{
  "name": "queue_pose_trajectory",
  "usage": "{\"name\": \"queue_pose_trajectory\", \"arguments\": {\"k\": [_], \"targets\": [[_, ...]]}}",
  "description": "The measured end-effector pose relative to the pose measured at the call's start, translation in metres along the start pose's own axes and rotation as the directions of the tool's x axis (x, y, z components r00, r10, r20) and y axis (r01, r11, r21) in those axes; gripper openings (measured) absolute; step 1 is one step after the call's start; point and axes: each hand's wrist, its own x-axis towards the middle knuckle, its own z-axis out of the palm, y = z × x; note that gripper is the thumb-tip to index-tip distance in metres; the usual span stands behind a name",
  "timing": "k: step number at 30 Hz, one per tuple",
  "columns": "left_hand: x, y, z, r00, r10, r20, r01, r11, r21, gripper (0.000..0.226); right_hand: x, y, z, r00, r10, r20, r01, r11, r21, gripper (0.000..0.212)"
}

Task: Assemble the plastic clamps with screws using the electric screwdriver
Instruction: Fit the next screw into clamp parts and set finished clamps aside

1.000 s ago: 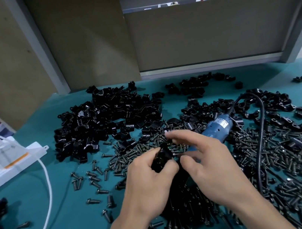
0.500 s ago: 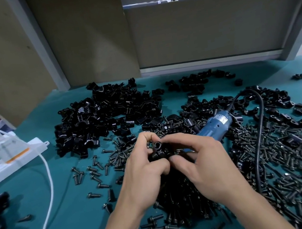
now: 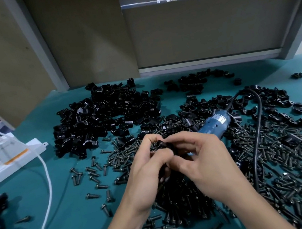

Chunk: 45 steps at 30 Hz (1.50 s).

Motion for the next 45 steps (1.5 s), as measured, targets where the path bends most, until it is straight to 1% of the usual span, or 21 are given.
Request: {"name": "queue_pose_trajectory", "arguments": {"k": [3,9,11,13,16,17,18,20,21,23,25,26,28,31,34,37,39,42,45], "targets": [[0.001,0.002,0.002,0.999,0.029,-0.020,-0.030,0.998,-0.058,0.025,-0.001,-0.004,0.002,1.000,-0.005,-0.010,0.005,0.999,0.034,0.029],[0.005,0.003,0.004,0.998,0.048,-0.044,-0.049,0.999,-0.005,0.017,-0.001,-0.004,0.001,0.999,-0.015,-0.052,0.015,1.000,0.003,0.026],[0.005,0.004,0.002,0.996,0.068,-0.055,-0.065,0.996,0.056,0.021,-0.003,-0.004,0.002,0.998,-0.030,-0.059,0.030,1.000,-0.009,0.026],[0.004,0.005,0.002,0.996,0.066,-0.053,-0.062,0.995,0.078,0.029,-0.003,-0.004,0.002,0.998,-0.028,-0.049,0.029,1.000,0.007,0.026],[0.002,0.005,0.002,0.999,0.003,-0.035,-0.001,0.998,0.059,0.046,-0.003,-0.003,0.001,0.999,0.005,-0.052,-0.001,0.998,0.070,0.025],[0.002,0.005,0.002,0.999,-0.027,-0.035,0.028,0.999,0.042,0.045,-0.002,-0.003,0.000,0.998,0.015,-0.059,-0.010,0.997,0.083,0.025],[0.002,0.005,0.003,0.998,-0.048,-0.042,0.049,0.998,0.035,0.038,-0.002,-0.003,-0.001,0.997,0.028,-0.071,-0.021,0.995,0.094,0.024],[0.002,0.003,0.006,0.994,-0.040,-0.101,0.045,0.997,0.055,0.016,-0.002,-0.003,-0.003,0.992,0.046,-0.121,-0.034,0.994,0.100,0.024],[0.002,0.002,0.008,0.990,-0.014,-0.143,0.025,0.997,0.077,0.012,-0.003,-0.002,-0.003,0.988,0.046,-0.144,-0.034,0.996,0.088,0.024],[0.003,0.000,0.010,0.973,0.027,-0.227,-0.006,0.996,0.092,0.016,-0.003,-0.002,-0.003,0.986,0.045,-0.161,-0.034,0.997,0.070,0.024],[0.003,0.002,0.011,0.965,0.017,-0.263,-0.019,1.000,-0.006,0.023,-0.004,-0.001,-0.002,0.986,0.023,-0.164,-0.017,0.999,0.040,0.025],[0.003,0.004,0.011,0.965,0.002,-0.261,-0.019,0.998,-0.062,0.025,-0.004,0.000,-0.002,0.987,0.008,-0.162,-0.006,1.000,0.012,0.026],[0.003,0.006,0.009,0.967,-0.014,-0.253,-0.015,0.994,-0.111,0.028,-0.004,0.000,-0.002,0.990,-0.010,-0.140,0.004,0.999,-0.045,0.029],[0.003,0.008,0.004,0.976,-0.038,-0.216,0.012,0.993,-0.121,0.029,-0.006,-0.001,-0.001,0.994,-0.038,-0.102,0.029,0.995,-0.091,0.032],[0.002,0.010,-0.001,0.981,-0.069,-0.181,0.043,0.989,-0.142,0.039,-0.007,-0.003,0.001,0.995,-0.064,-0.081,0.052,0.988,-0.145,0.035],[0.002,0.012,-0.004,0.993,-0.067,-0.101,0.054,0.991,-0.123,0.046,-0.007,-0.005,0.000,0.997,-0.058,-0.047,0.050,0.986,-0.158,0.034],[0.001,0.012,-0.003,0.997,-0.045,-0.066,0.039,0.996,-0.080,0.041,-0.007,-0.005,-0.002,0.999,-0.036,-0.022,0.032,0.986,-0.162,0.031],[0.000,0.012,0.004,0.994,-0.004,-0.109,-0.001,0.999,-0.045,0.021,-0.007,-0.007,-0.005,1.000,0.014,-0.009,-0.015,0.987,-0.159,0.030],[-0.001,0.015,0.016,0.991,0.044,-0.129,-0.060,0.990,-0.126,0.017,-0.003,-0.010,-0.014,0.998,0.056,-0.018,-0.058,0.990,-0.129,0.029]]}}
